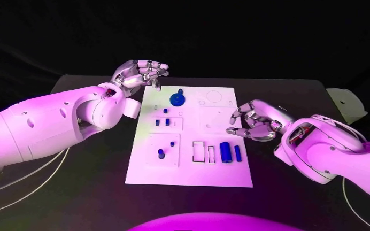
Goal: Assemble the parts on the task board
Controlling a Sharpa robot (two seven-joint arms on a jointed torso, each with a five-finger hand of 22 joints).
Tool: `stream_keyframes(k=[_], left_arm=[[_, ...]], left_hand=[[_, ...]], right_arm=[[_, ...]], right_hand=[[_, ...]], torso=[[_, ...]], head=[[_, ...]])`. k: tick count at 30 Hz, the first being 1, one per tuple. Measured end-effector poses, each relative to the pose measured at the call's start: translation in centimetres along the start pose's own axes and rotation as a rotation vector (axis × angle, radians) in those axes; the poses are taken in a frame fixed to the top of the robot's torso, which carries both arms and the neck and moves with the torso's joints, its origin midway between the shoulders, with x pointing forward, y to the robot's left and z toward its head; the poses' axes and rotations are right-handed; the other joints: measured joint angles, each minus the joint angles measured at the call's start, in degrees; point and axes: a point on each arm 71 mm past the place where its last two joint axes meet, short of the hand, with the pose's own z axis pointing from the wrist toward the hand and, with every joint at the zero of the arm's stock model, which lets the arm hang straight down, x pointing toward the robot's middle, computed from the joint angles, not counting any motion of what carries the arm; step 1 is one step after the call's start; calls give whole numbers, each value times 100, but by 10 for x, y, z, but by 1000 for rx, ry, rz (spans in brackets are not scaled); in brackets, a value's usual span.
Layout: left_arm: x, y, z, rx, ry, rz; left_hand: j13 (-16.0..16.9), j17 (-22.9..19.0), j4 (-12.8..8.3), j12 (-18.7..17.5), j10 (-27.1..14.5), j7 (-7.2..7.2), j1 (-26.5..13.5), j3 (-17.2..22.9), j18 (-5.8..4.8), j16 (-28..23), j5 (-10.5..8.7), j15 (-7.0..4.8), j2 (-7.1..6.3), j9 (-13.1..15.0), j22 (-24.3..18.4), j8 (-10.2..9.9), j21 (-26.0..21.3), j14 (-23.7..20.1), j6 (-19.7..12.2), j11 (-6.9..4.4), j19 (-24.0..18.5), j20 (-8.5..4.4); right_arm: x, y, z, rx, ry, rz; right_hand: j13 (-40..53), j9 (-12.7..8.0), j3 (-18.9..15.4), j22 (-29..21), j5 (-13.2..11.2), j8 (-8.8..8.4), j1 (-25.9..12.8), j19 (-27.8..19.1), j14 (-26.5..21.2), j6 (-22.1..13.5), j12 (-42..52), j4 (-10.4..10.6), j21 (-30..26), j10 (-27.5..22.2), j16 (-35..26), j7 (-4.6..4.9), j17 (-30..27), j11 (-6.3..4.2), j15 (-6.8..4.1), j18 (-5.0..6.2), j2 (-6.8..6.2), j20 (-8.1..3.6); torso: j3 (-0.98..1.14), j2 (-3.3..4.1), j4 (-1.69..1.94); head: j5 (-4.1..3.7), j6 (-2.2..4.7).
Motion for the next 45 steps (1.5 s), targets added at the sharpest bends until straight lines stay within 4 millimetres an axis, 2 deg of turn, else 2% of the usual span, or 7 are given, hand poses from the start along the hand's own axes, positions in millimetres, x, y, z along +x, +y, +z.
stream_keyframes(k=[1, 5, 8, 11, 16, 33, 45], left_arm=[[0, 0, 0, 0, 0, 0], [0, 0, 0, 0, -1, 0], [0, 0, 0, 0, -1, 0], [-1, 0, -1, 0, -1, 0], [-2, 1, -2, -2, -4, 0], [-2, 0, -3, -3, -4, -1], [-4, 0, -5, -4, -7, -1]], left_hand=[[0, 0, 0, 0, 0, 0, 0, 0, 0, 0, 0, 0, 0, 0, 0, 0, 0, 0, 0, 0, 0, 0], [0, 0, 0, 0, 0, 0, 0, 0, 0, 0, 0, 0, 0, 0, 0, 0, 0, 0, 0, 0, 0, 0], [0, 0, 0, 0, 0, 0, 0, 0, 0, 0, 0, 0, 0, 0, 0, 0, 0, 0, 0, 0, 0, 0], [0, 0, 0, 0, 0, 0, 0, 0, 0, 0, 0, 0, 0, 0, 0, 0, 1, 0, 0, 0, 0, 0], [-1, 1, 0, 0, 1, 0, 0, 0, 0, 0, 0, 0, 0, 1, 0, 0, 1, 0, 0, 0, 0, 0], [4, -4, 0, -1, 1, 0, -23, 0, 0, 0, 0, 0, 23, 1, 1, 0, 1, 0, 0, 0, 0, 0], [3, -4, 0, -1, 1, 0, -23, 0, 0, 0, 0, 0, 23, 1, 1, 0, 1, 0, 0, 0, 0, 0]], right_arm=[[2, -3, -3, 19, 8, 1], [14, -8, -11, 75, 43, -1], [21, -11, -14, 109, 61, -13], [27, -12, -16, 134, 72, -28], [39, -13, -18, 163, 92, -47], [57, -3, -8, 170, 106, -89], [73, -6, -4, 179, 134, -112]], right_hand=[[6, 24, -49, 0, 18, 19, -19, 0, 0, -22, 42, 6, 0, 0, 0, -6, 0, 0, 0, -31, 22, 0], [7, 93, -222, 0, 18, 49, -97, 0, 0, -29, 95, 16, 36, 0, 23, -12, 0, 0, 0, -31, 33, 0], [7, 135, -370, 0, 53, 73, -215, 0, 0, -49, 122, 23, 55, 0, 23, -33, -1, 0, 0, -31, 94, 0], [6, 185, -573, -1, 243, 115, -312, 0, 0, -49, 144, 24, 60, 0, 23, -33, -1, 0, 0, -31, 134, 0], [6, 218, -747, -1, 275, 115, -382, 0, 0, -86, 144, 39, 83, 0, 23, -36, -1, 0, 0, -31, 200, 1], [5, 237, -848, -2, 275, 138, -456, 0, 0, -86, 143, 32, 105, 0, 45, -36, -3, 0, 1, -30, 233, 1], [4, 242, -879, -3, 275, 138, -484, 0, 0, -86, 143, 32, 104, -1, 44, -36, -3, 0, 1, -30, 262, 1]], torso=[[1, -2, -5], [-1, -13, -22], [1, -22, -31], [1, -28, -34], [-4, -29, -35], [-8, -24, -36], [-9, -25, -33]], head=[[-8, -5], [-30, -28], [-38, -48], [-46, -70], [-47, -77], [-30, -124], [9, -151]])
